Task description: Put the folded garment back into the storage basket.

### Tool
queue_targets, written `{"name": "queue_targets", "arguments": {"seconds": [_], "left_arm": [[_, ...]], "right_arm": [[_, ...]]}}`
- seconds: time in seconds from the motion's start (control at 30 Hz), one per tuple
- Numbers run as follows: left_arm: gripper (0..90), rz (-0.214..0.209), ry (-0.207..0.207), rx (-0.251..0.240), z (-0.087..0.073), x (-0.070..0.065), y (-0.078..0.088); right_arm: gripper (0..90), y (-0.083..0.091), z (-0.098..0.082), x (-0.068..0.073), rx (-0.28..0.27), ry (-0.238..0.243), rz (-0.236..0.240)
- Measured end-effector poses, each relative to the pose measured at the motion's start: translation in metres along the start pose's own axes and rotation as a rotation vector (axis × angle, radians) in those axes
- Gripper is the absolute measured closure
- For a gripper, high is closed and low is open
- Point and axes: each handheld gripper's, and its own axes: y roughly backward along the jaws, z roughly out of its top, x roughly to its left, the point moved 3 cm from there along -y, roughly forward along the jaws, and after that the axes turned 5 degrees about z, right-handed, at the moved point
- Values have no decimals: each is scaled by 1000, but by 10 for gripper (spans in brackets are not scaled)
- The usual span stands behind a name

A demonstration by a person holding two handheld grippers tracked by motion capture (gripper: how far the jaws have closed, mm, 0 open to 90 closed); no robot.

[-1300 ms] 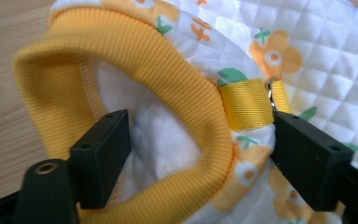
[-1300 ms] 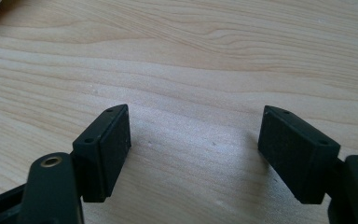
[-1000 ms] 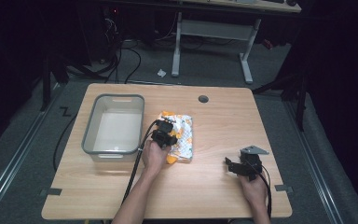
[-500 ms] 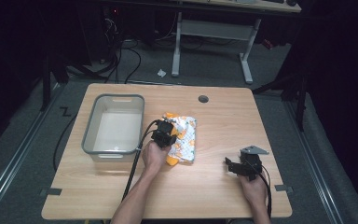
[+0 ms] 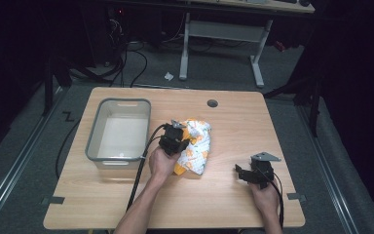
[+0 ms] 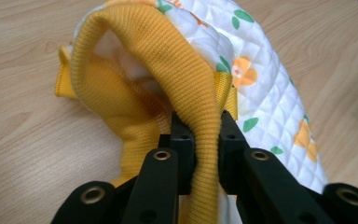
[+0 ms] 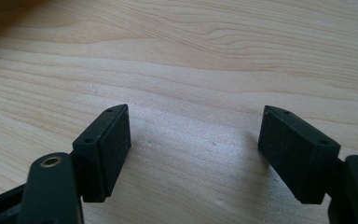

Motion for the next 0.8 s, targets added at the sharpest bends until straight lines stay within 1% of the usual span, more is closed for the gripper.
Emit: {"name": "queue_targets", "arguments": {"seconds": [0.13, 0.17, 0.2, 0.23, 0.27, 0.3, 0.33, 0.37, 0.43, 0.6, 0.8], "left_arm": [[809, -20, -11, -20, 0, -3, 12], [809, -20, -11, -20, 0, -3, 12], [809, -20, -19, -31, 0, -5, 18], [809, -20, -19, -31, 0, -5, 18], [809, -24, -27, -37, 0, -6, 22], [809, -37, -27, -50, 1, -7, 28], [809, -37, -27, -50, 1, -7, 28], [810, -53, -24, -65, 2, -7, 35], [810, -58, -24, -80, 3, -7, 41], [809, -72, -24, -91, 3, -5, 51], [809, -83, -8, -101, 4, 1, 58]], "right_arm": [[256, 0, 0, 0, 0, 0, 0], [256, 0, 0, 0, 0, 0, 0], [256, 0, 0, 0, 0, 0, 0], [256, 0, 0, 0, 0, 0, 0], [256, 0, 0, 0, 0, 0, 0], [256, 0, 0, 0, 0, 0, 0], [256, 0, 0, 0, 0, 0, 0], [255, 0, 0, 0, 0, 0, 0], [255, 0, 0, 0, 0, 0, 0], [255, 0, 0, 0, 0, 0, 0], [255, 0, 0, 0, 0, 0, 0]]}}
